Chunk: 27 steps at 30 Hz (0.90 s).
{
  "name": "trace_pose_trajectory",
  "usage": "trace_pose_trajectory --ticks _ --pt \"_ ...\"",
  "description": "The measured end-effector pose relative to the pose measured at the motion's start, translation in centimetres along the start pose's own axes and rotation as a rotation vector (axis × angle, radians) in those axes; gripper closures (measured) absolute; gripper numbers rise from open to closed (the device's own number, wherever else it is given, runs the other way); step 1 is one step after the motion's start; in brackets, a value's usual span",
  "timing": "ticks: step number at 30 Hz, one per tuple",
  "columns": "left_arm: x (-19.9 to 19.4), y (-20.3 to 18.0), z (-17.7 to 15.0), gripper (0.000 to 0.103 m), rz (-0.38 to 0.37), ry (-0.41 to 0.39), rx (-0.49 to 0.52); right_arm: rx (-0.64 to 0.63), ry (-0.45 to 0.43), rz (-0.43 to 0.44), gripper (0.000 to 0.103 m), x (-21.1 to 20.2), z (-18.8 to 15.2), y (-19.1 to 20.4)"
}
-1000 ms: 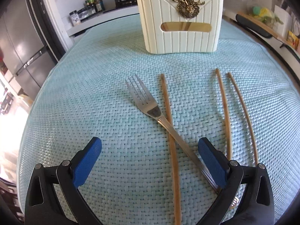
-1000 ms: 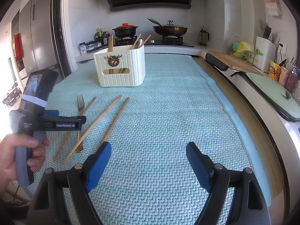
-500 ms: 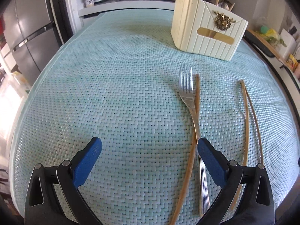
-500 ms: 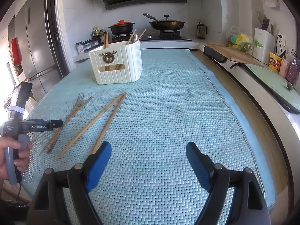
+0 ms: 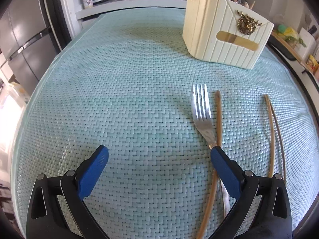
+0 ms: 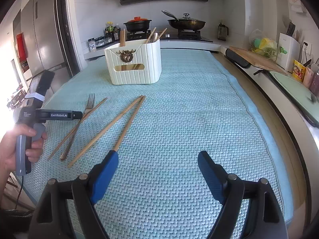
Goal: Organize utensils
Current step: 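Lower both tools toward the silver fork and the remaining chopsticks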
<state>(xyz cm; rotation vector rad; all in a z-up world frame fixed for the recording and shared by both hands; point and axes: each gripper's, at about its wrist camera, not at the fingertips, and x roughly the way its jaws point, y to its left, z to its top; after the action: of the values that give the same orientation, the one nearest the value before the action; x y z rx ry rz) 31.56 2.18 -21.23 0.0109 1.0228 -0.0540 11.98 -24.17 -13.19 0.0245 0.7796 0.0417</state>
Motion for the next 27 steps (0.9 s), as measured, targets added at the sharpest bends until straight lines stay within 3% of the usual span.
trace_pose_trajectory --ticks 2,6,7,13,19,27 --pt "0.4 0.9 0.2 0.002 0.017 0.007 -0.006 0.000 0.000 -0.005 0.019 -0.1 0.0 -0.1" --pt "0.0 2.0 0.7 0.001 -0.111 0.000 -0.097 0.009 0.007 -0.001 0.019 0.3 0.0 -0.2" --pt "0.0 1.8 0.9 0.001 -0.112 -0.002 -0.096 0.008 0.010 0.003 0.019 0.4 0.0 -0.1" --pt "2.0 -0.3 2.2 0.000 -0.017 -0.002 -0.038 -0.012 0.003 0.032 0.019 0.3 0.2 0.9" --pt "2.2 0.5 2.0 0.001 0.029 0.006 -0.008 0.000 -0.009 0.013 0.019 -0.5 0.2 0.3" --pt "1.3 2.7 1.0 0.003 -0.009 0.015 -0.055 -0.007 0.037 0.015 0.019 1.1 0.4 0.4"
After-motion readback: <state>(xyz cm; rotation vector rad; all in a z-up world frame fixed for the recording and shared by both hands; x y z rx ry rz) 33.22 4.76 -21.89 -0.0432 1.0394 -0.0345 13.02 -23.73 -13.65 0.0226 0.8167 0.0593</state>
